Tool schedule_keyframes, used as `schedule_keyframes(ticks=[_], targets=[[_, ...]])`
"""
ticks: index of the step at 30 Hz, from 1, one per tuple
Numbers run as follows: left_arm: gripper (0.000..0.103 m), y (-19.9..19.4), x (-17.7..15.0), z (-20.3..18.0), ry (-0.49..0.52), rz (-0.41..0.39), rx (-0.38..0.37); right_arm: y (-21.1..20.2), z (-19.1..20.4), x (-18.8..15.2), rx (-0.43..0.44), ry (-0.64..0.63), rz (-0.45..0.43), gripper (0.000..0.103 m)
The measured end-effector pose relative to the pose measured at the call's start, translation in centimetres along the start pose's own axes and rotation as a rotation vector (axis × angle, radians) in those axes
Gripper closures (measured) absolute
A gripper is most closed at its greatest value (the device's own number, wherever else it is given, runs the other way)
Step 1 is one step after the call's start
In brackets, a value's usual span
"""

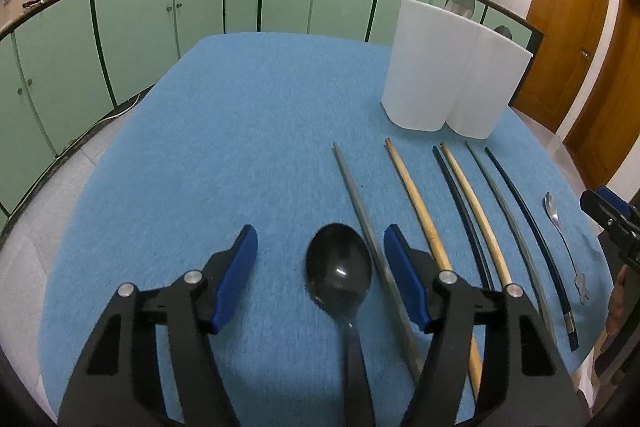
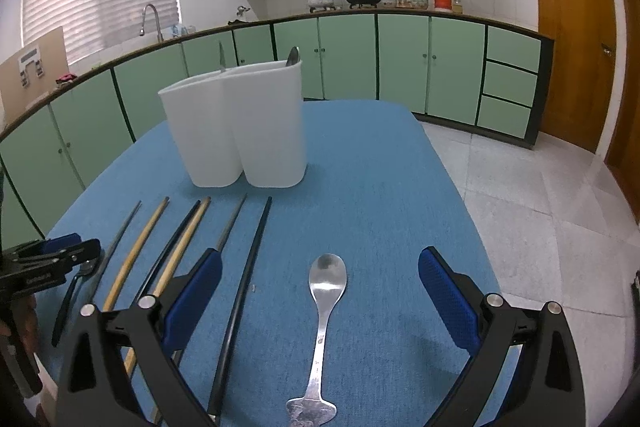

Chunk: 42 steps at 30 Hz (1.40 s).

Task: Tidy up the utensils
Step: 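Grasp the black plastic spoon with the left tool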

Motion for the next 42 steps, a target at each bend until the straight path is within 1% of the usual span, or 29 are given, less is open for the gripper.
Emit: schedule_keyframes(ticks=[3,7,9,14,16,18,20,27,32,34,36,39,41,42], targets=[[0.047,0.2,0.2,0.0,-0.002,0.006,-0.009,0.0,0.1,0.0,0.001,-0.003,0.000,0.007],[0.049,0.3,0.4,-0.1,-0.004,0.007,-0.017,0.1,0.0,0.1,-0.003,0.001,0.000,0.007],[0.054,0.3,0.4,-0.3,-0.003,0.008,-0.022,0.1,0.0,0.0,-0.005,0.002,0.001,0.007],[0.059,0.5,0.3,-0.5,-0.005,0.012,-0.035,0.3,0.1,0.1,-0.009,0.000,0.008,0.007],[0.062,0.5,0.3,-0.5,-0.007,0.013,-0.038,0.4,0.1,0.0,-0.010,0.001,0.009,0.007],[0.069,0.6,0.3,-0.5,-0.009,0.015,-0.045,0.4,0.1,0.0,-0.009,0.002,0.009,0.007],[0.072,0.6,0.3,-0.6,-0.011,0.018,-0.052,0.4,0.1,0.0,-0.009,0.001,0.010,0.007],[0.072,0.6,0.1,-0.7,-0.011,0.013,-0.053,0.5,0.2,0.1,-0.009,0.000,0.017,0.007],[0.073,0.0,0.1,-0.5,-0.014,-0.006,-0.051,0.9,0.2,-0.1,-0.016,-0.008,0.044,0.007],[0.099,-0.3,0.3,-0.4,-0.016,-0.019,-0.052,1.3,0.2,-0.2,-0.027,-0.015,0.065,0.009],[0.097,-0.5,0.4,-0.1,-0.023,-0.025,-0.060,1.5,0.2,-0.2,-0.024,-0.017,0.078,0.016],[0.097,-0.5,0.5,0.2,-0.018,-0.023,-0.060,2.0,0.1,0.0,-0.021,-0.015,0.108,0.020],[0.096,-0.3,0.4,0.4,-0.025,-0.013,-0.062,2.3,0.0,0.0,-0.020,-0.013,0.119,0.020],[0.092,-0.3,0.3,0.5,-0.029,-0.009,-0.061,2.3,0.0,0.0,-0.019,-0.013,0.121,0.020]])
Point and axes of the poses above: each gripper's, at about its wrist camera, not at the fingertips, and y roughly the way its jaws point, z to its left, x to its top, the point moved 2 cm from there along y, roughly the way its jaws point, and after that the axes turned 6 degrees about y, right-handed, at the moved point
